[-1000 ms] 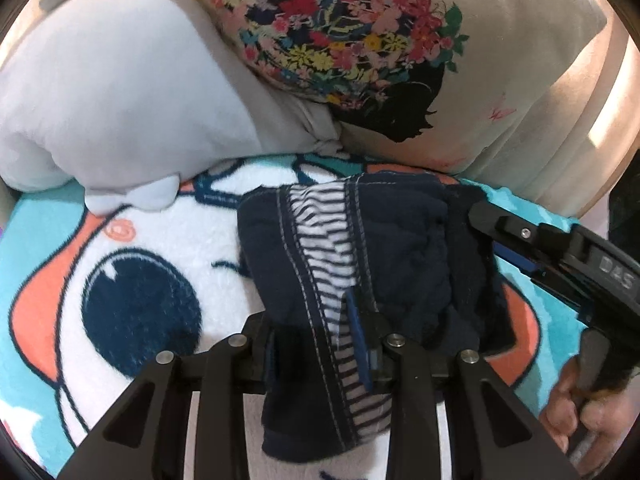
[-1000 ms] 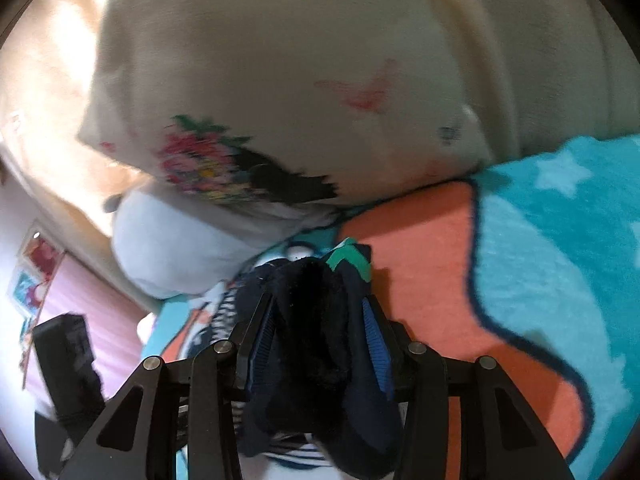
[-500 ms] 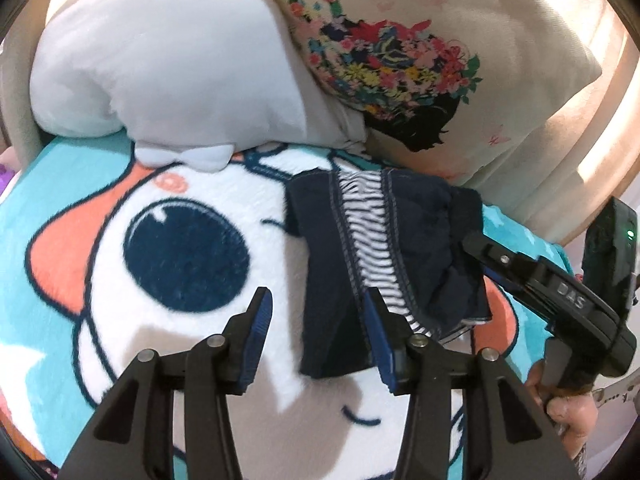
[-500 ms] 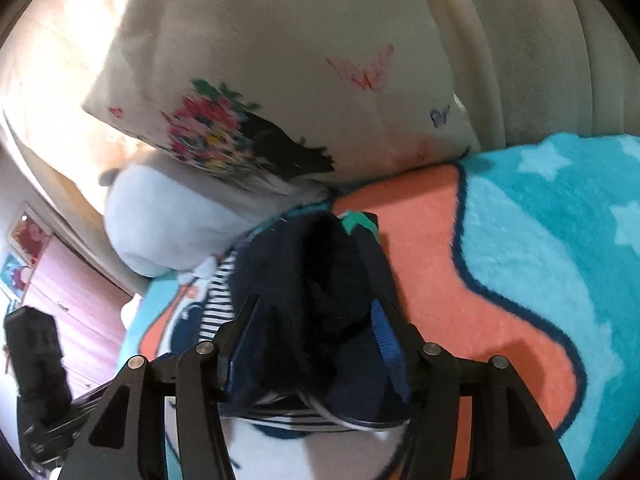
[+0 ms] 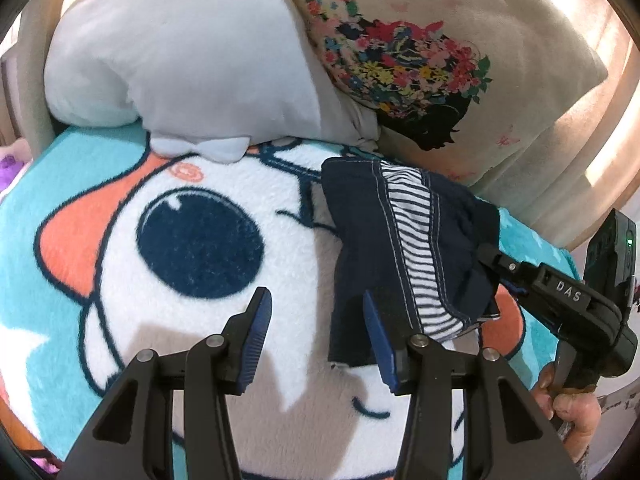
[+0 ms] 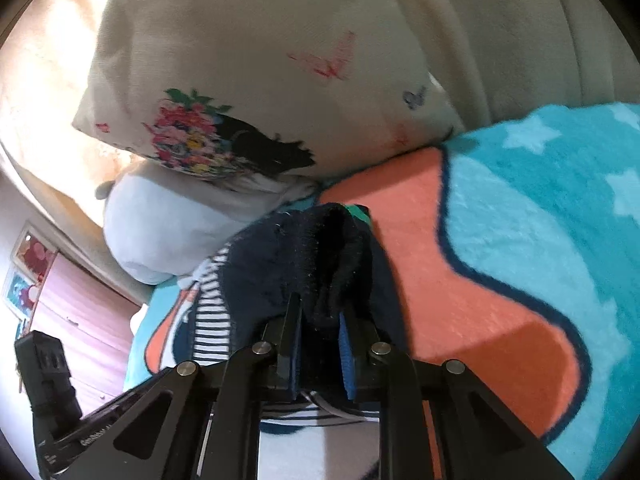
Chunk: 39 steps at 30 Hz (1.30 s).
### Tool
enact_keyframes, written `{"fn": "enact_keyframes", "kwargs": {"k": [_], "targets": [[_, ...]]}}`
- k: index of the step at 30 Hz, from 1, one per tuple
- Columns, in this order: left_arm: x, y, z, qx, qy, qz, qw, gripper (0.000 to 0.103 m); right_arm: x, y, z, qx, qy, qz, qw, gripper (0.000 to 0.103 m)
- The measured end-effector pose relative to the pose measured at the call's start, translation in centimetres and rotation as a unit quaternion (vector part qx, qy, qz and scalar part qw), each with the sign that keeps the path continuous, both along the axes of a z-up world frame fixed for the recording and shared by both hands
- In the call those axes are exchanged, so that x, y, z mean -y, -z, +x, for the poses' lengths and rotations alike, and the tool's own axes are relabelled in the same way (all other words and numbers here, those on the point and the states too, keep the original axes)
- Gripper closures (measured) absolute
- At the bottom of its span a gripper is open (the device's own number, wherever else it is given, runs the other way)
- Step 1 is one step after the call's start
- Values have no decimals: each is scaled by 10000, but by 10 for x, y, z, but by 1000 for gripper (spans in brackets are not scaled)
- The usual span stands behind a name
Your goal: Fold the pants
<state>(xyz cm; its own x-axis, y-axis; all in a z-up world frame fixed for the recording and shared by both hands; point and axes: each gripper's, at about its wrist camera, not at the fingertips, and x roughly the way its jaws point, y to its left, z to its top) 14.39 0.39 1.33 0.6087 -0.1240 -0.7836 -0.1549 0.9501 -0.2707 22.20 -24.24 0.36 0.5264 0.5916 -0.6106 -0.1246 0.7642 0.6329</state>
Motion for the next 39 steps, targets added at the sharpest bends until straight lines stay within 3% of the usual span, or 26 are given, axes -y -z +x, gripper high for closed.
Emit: {"fn": "enact_keyframes", "kwargs": {"k": [7,11,14,17,21,24,27,28,30,33,36,39], "targets": [[15,21,18,-257,148,90,9995,57,-3,-6,6,-177,-98,-231,9995,76],[13,33,20,-395,147,-14,9991,57,8,-35,-9,371,172,-187,9990,73],[12,34,17,-364,126,-30,9993,56,-3,-46,-9,739,-78,275,9969,63],[11,33,12,-352,125,-61,9993,56,-22,-33,2,584,-409,563,9959,57],[7,27,1,-243,175,-215,9993,56,-28,-5,15,109,-262,222,9994,57],[0,21,-2,-48,141,-359,9992,52,-15,-11,7,211,-141,403,9989,56],[-9,20,7,27,87,-585,9982,45,-2,-24,-5,567,76,52,9983,31],[-12,22,13,-1,108,-713,9974,45,-2,-23,-4,590,94,-45,9982,28],[-17,28,28,-82,177,-908,9957,45,3,-14,4,390,64,-62,9992,28],[-14,36,47,-240,357,-877,9952,45,5,9,20,7,-21,201,9998,28],[-7,40,58,-359,564,-791,9946,45,4,20,26,-92,-167,524,9984,30],[5,38,64,-400,673,-675,9946,47,4,22,28,-178,-242,668,9973,61]]}}
